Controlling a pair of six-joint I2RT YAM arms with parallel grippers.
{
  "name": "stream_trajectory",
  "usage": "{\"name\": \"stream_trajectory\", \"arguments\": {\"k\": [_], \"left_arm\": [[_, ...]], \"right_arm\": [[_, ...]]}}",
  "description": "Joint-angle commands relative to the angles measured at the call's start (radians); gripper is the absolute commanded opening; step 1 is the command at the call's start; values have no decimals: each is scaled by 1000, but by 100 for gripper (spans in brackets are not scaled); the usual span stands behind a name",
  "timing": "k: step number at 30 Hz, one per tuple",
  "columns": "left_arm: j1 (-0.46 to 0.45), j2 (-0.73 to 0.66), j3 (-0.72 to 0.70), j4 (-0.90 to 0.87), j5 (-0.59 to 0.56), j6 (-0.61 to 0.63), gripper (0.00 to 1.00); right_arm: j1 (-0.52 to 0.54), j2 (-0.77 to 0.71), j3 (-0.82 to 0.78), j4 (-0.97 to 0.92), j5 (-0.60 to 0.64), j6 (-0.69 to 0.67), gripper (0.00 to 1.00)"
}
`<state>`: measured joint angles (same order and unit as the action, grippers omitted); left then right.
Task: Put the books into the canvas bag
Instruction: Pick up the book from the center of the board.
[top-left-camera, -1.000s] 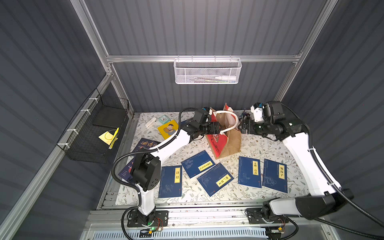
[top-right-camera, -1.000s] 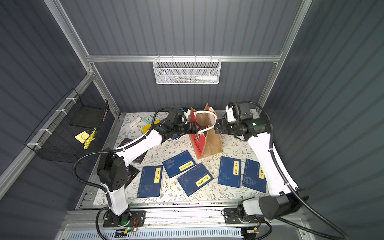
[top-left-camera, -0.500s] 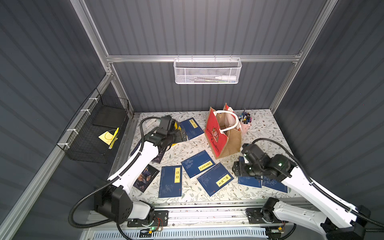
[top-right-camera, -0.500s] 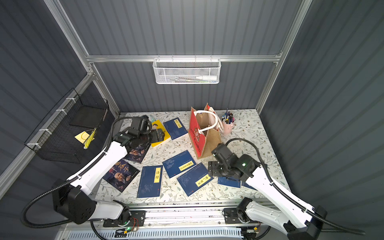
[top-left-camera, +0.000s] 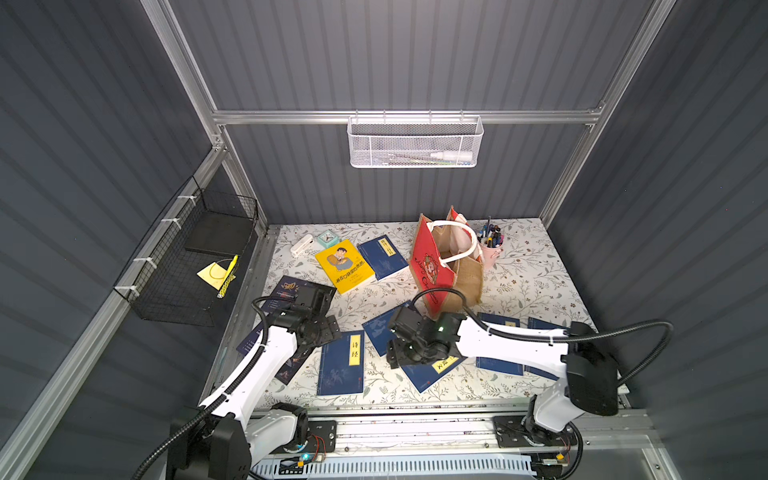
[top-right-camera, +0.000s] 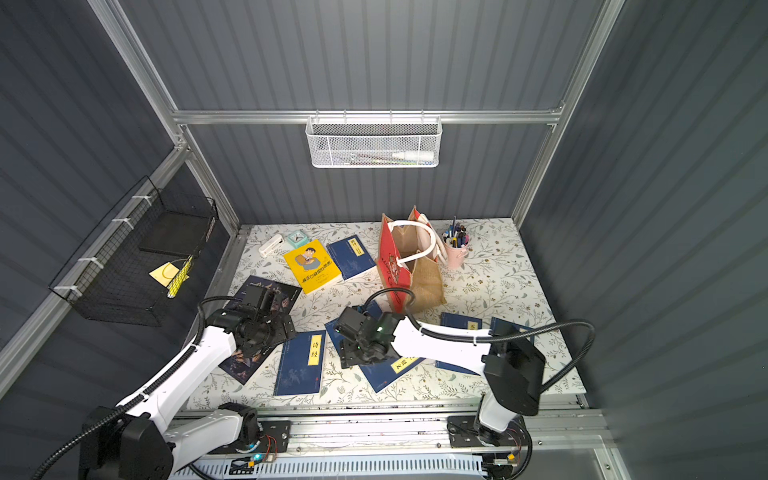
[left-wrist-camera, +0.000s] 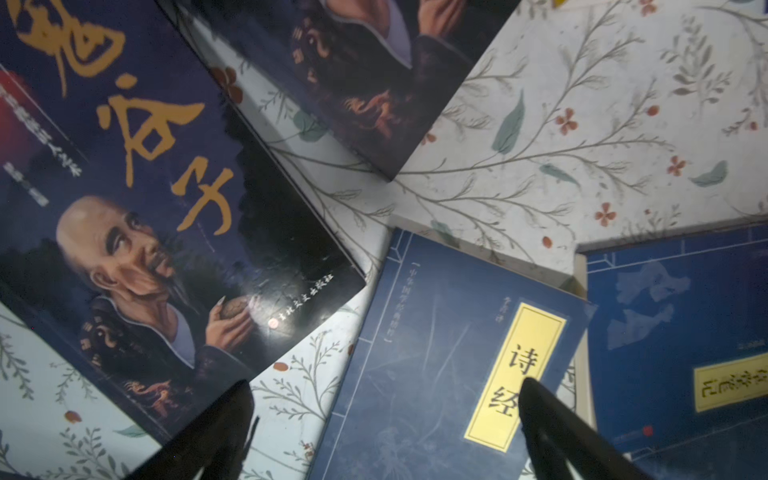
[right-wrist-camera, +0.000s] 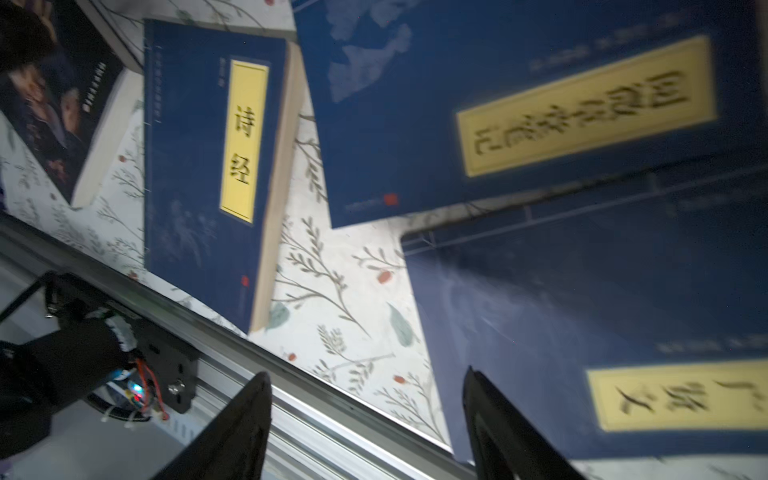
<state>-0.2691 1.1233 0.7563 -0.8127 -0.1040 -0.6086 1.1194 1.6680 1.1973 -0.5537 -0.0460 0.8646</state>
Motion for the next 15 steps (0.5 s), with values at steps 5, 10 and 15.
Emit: {"name": "stream_trajectory", "arguments": {"k": [5,10,15], "left_arm": [[10,9,-73,60,143,-73,99],[11,-9,-178,143,163,-128,99],[11,-18,-194,143,82,-144,99]], "right_arm": [[11,137,96,127,-142,-20,61],[11,229,173,116,-156,-43,54],[9,323,268,43,-181,-77,49]]}}
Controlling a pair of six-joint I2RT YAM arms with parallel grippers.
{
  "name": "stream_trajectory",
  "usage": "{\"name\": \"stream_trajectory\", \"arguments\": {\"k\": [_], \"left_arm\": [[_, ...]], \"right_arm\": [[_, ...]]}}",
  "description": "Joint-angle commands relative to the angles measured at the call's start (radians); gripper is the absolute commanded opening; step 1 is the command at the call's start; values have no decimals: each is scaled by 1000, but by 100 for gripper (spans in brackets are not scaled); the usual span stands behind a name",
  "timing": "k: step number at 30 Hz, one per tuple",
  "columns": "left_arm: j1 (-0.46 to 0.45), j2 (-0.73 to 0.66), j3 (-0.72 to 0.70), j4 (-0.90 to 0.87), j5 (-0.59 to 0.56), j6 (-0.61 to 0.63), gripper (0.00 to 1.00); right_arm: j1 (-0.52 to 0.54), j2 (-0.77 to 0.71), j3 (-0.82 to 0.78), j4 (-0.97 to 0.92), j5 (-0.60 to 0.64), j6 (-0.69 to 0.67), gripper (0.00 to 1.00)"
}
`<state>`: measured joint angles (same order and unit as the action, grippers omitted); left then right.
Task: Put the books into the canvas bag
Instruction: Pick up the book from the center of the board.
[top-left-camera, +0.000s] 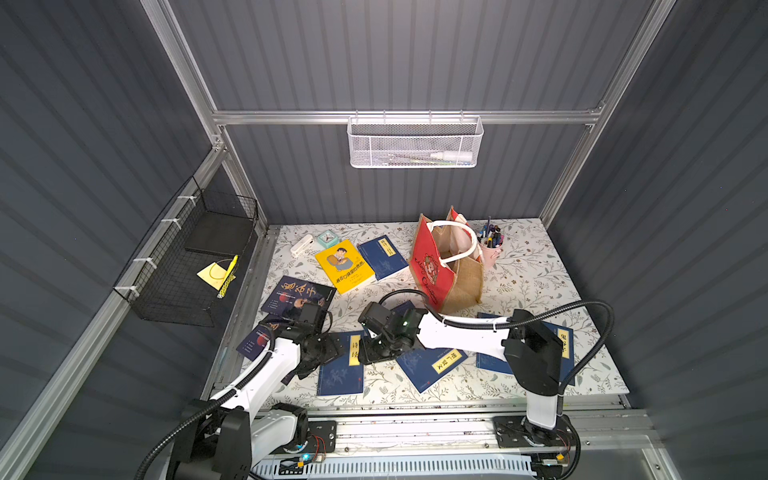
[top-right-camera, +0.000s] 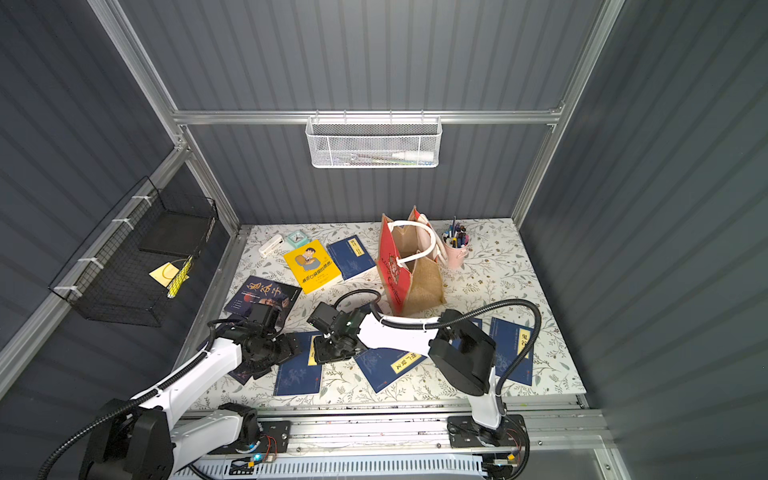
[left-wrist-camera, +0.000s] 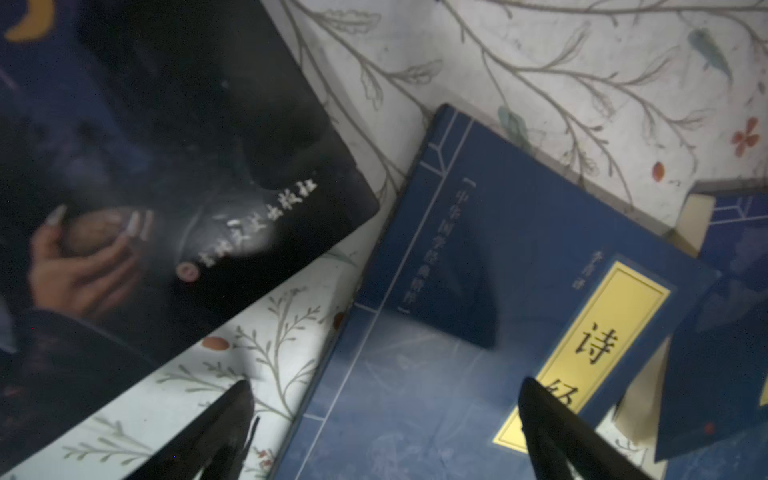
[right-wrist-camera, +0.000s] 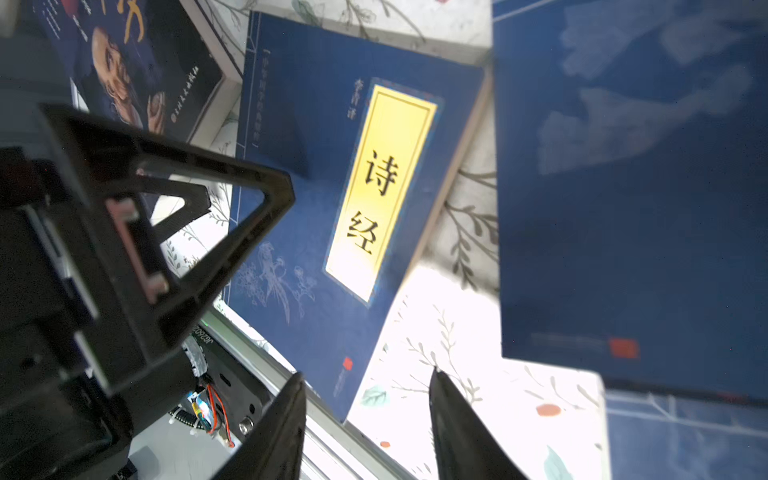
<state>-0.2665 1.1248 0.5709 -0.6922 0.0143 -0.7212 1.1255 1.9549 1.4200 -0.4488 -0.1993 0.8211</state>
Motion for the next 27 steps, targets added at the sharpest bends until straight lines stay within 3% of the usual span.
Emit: {"name": "stream_trajectory", "arguments": {"k": [1,9,13,20,27], "left_arm": [[9,-18,-11,29,-37,-30,100],[10,27,-85,141,104,-26,99],[9,-17,-152,218,175,-39,98],[9,-108,-206,310,341,-29,83],[9,-119,-227,398,469,-47,72]], "right_arm": [[3,51,60,-79,-26,-36,48],[-18,85,26,-91,-38,-40,41],[-39,85,-6,-51,-71,-46,37],[-70,91,-12,-52,-92,-84,35],[-107,86,-47,-47,-106,-100,22]]}}
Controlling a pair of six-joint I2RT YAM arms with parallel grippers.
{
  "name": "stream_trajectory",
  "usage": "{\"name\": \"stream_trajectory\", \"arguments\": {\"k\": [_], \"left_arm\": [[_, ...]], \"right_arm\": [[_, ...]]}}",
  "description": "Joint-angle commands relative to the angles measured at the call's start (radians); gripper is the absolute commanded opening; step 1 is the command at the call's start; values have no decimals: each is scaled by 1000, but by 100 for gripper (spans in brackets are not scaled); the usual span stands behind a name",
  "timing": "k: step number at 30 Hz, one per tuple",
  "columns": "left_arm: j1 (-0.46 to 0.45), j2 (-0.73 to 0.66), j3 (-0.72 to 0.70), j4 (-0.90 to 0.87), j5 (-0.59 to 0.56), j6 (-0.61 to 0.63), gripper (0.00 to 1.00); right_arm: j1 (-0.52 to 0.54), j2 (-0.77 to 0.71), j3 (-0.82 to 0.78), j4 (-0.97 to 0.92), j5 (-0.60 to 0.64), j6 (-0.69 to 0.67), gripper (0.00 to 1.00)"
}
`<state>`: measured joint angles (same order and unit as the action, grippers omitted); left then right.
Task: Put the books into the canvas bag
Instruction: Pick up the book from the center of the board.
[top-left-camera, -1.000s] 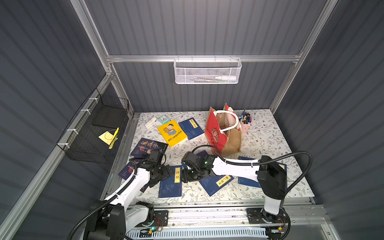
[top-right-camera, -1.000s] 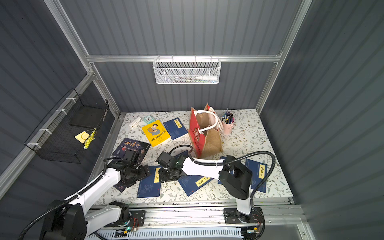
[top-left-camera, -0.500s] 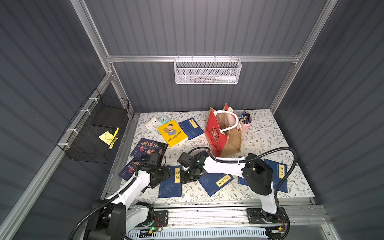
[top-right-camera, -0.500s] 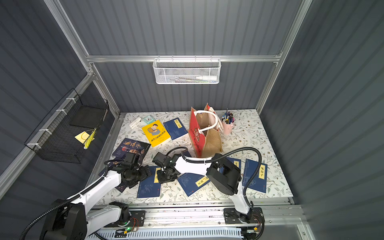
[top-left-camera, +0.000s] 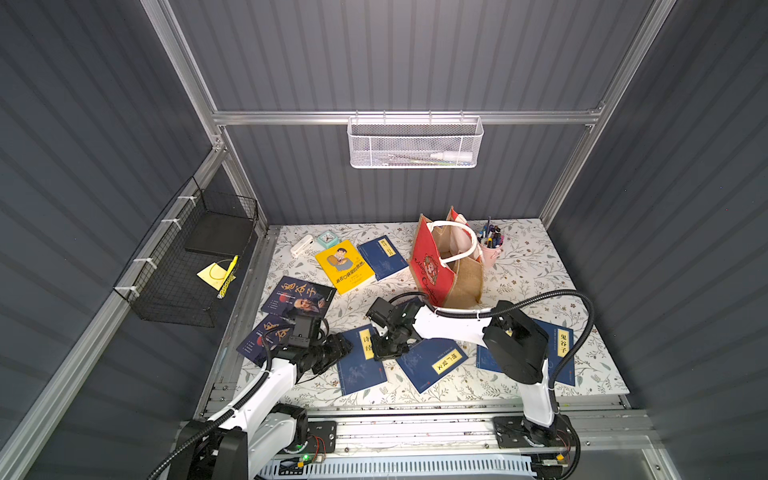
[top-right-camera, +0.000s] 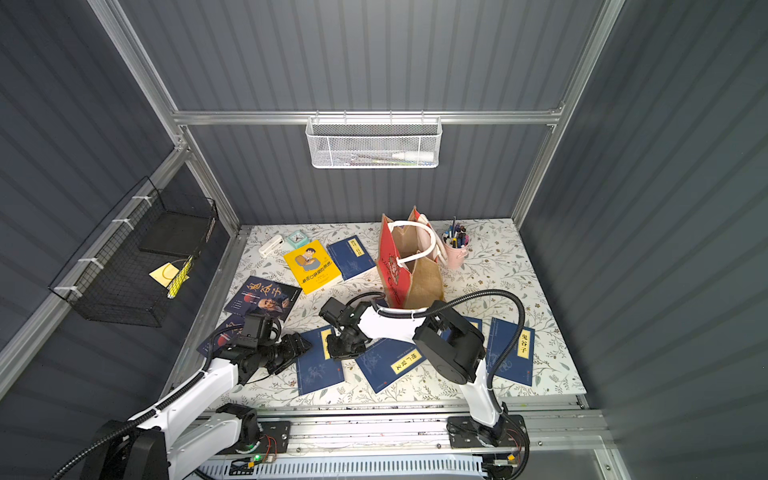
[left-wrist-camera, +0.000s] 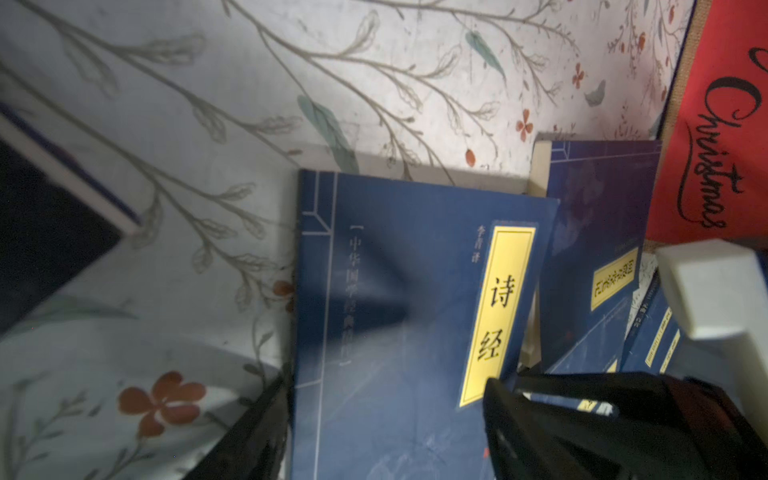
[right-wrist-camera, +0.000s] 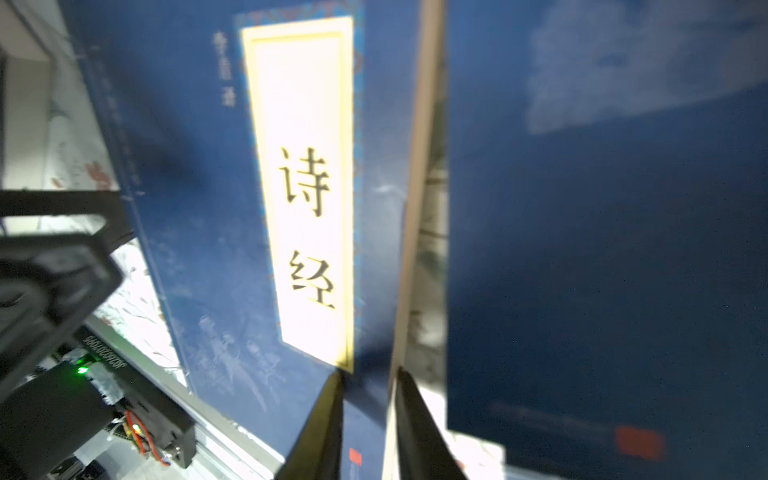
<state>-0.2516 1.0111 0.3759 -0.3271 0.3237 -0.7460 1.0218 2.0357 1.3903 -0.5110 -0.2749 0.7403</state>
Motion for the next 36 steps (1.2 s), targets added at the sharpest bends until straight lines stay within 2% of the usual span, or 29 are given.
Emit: {"name": "stream_trajectory", "arguments": {"k": [1,9,16,23,28,30,33,36], "left_arm": [[-6,-15,-41,53,179,-27,72],[-6,-57,-95,186,273,-75,67],[-6,-127,-139,348,293,-168,44],[-6,-116,-107,313,341,-140,29],[-5,-131,-38,143,280,-68,0],[-6,-144,28,21,224,-9,0],[-6,-148,157,-148,123,72,0],[-6,-120,291,-246,46,128,0]], "right_arm": [[-7,1,-27,20,-31,-18,21],[-28,-6,-85,52,-91,-7,19],[-28,-17,-124,123,-135,17,18],[-34,-22,-146,192,-181,44,18],[-34,-56,-119,150,-142,11,18],[-35,-99,-97,111,-113,-25,20],[-34,-194,-31,0,-57,-106,30],[-35,-281,99,-167,70,-223,44]]}}
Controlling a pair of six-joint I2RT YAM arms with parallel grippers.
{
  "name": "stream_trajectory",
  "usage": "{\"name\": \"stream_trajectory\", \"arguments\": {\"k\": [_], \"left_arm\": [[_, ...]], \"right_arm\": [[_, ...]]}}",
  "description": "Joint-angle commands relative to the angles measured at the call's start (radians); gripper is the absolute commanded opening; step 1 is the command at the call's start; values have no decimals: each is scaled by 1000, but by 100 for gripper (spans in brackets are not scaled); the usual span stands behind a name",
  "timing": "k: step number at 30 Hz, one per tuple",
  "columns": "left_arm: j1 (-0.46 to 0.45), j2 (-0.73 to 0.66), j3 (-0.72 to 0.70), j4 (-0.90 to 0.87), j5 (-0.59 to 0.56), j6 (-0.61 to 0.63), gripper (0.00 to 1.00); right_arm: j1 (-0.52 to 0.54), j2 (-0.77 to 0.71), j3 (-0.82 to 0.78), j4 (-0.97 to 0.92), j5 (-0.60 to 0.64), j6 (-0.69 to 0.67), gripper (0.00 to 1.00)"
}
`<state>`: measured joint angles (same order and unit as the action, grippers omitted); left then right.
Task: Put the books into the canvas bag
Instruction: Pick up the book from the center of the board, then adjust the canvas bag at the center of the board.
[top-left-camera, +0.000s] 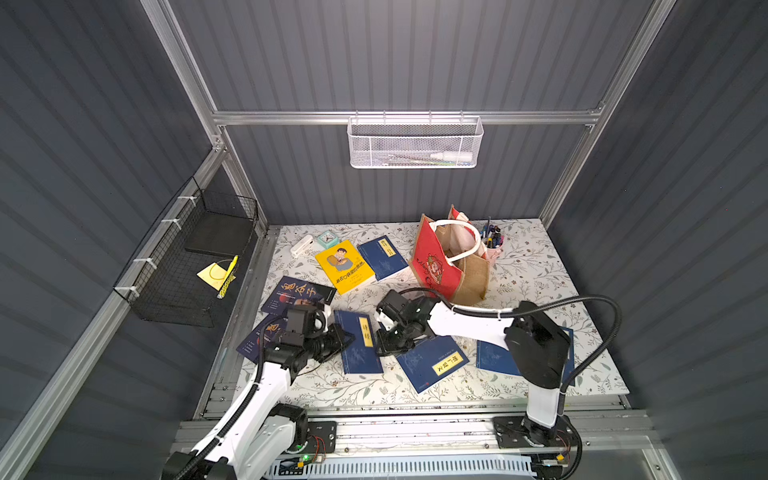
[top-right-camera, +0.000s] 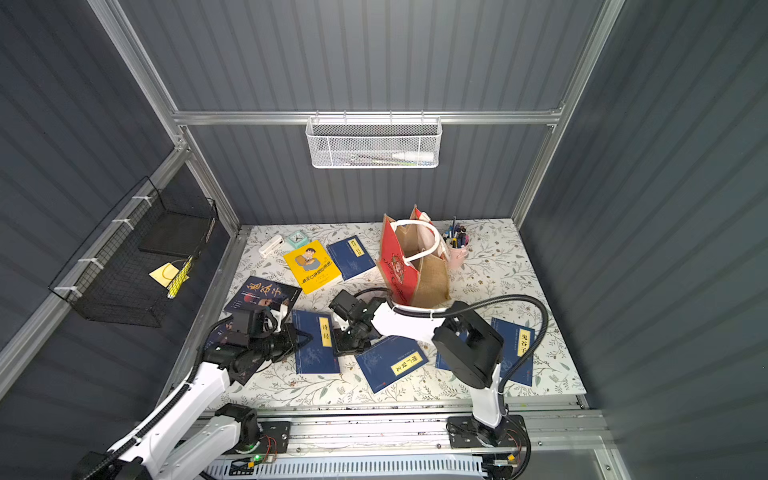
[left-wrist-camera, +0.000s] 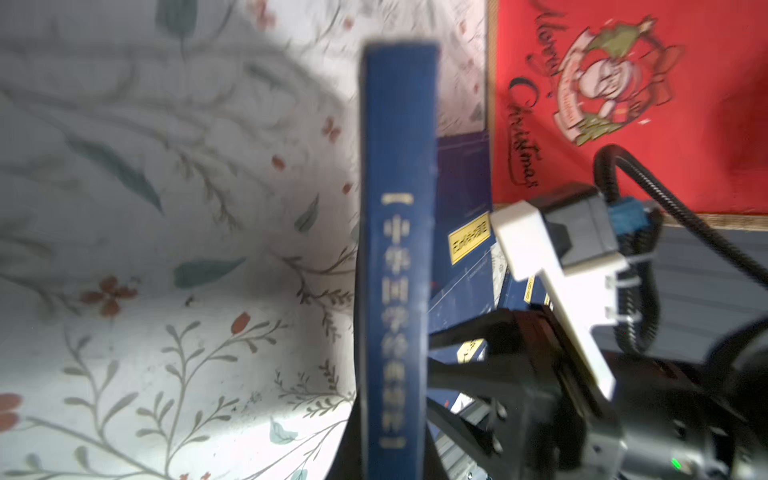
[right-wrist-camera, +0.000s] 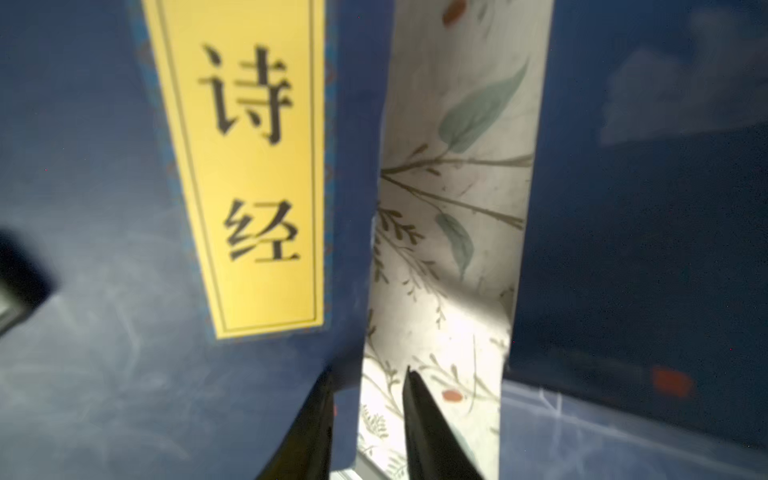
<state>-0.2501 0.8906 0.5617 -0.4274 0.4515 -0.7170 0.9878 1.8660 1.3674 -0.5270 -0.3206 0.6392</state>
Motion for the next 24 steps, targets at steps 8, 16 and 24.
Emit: {"name": "stream_trajectory", "arguments": {"k": [8,16,24], "left_arm": [[-8,168,408,-95,-107,139,0],[-14,301,495,-5,-48,130,0],[-19,291,460,9,-58,130,0]], "right_arm": [[-222,-216,492,-538,250,-313,66],[-555,-222,611,-709,407,-333,84],[-700,-239,480,-570,225,-272,78]]}}
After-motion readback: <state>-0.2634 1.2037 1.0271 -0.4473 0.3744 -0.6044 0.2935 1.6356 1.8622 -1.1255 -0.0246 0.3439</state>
